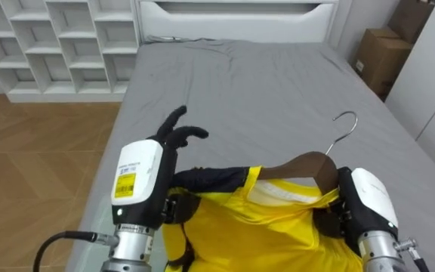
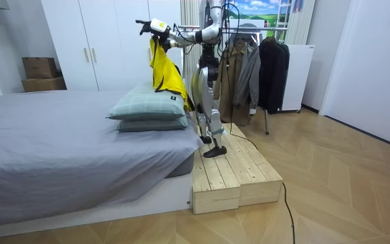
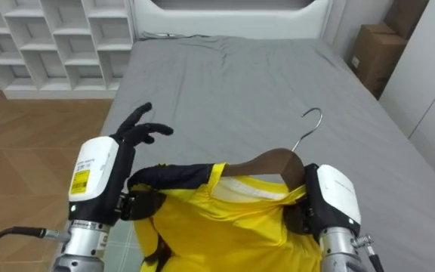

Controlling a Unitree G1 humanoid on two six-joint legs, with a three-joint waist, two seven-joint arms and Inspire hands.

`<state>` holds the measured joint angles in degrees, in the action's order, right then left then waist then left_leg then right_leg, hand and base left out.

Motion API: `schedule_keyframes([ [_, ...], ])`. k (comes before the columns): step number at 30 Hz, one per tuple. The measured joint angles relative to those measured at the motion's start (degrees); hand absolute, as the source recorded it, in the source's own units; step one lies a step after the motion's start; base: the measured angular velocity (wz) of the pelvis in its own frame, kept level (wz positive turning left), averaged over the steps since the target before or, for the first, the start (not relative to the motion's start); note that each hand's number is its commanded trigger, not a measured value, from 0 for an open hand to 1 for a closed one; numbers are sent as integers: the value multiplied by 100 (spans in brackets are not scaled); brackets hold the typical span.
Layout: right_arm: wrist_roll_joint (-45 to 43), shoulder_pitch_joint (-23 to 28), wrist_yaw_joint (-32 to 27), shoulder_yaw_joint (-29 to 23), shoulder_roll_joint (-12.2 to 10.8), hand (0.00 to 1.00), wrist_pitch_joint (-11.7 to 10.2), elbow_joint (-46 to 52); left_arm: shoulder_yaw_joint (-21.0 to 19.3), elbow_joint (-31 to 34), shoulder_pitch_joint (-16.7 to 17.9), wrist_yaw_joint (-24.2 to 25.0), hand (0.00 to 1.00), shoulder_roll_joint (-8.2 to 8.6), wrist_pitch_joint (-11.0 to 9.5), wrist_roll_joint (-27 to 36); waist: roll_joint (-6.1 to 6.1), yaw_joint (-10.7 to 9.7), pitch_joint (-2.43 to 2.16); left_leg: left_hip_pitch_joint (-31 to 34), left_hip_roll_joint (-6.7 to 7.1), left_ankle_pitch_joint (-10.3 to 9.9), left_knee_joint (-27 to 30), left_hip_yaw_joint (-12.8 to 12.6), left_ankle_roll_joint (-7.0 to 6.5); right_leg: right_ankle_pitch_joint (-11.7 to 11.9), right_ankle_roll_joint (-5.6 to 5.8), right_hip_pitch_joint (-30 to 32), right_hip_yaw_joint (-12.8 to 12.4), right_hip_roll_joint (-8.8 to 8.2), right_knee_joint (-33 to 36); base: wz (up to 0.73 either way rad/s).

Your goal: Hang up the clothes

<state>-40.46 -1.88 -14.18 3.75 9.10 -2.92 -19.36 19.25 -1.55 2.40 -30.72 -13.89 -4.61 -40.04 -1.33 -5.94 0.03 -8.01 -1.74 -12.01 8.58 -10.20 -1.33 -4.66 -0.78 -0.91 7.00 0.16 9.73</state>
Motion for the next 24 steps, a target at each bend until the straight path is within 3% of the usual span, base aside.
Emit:
schedule_keyframes([
  [11,-360,163,-29,-23,58,100,14,375,-144,-635,18,294,0,60,58,124,-2,9,0,-35,-1,0,-71,-69,0,-7,12,24,-84,14,-5,-3],
  [24,-523,413,-30,-57,187,100,37,695,-275,-1091,391,790,0,70,42,123,-2,23,0,46,7,0,-107,-124,-1,-12,20,142,-148,20,0,-1],
])
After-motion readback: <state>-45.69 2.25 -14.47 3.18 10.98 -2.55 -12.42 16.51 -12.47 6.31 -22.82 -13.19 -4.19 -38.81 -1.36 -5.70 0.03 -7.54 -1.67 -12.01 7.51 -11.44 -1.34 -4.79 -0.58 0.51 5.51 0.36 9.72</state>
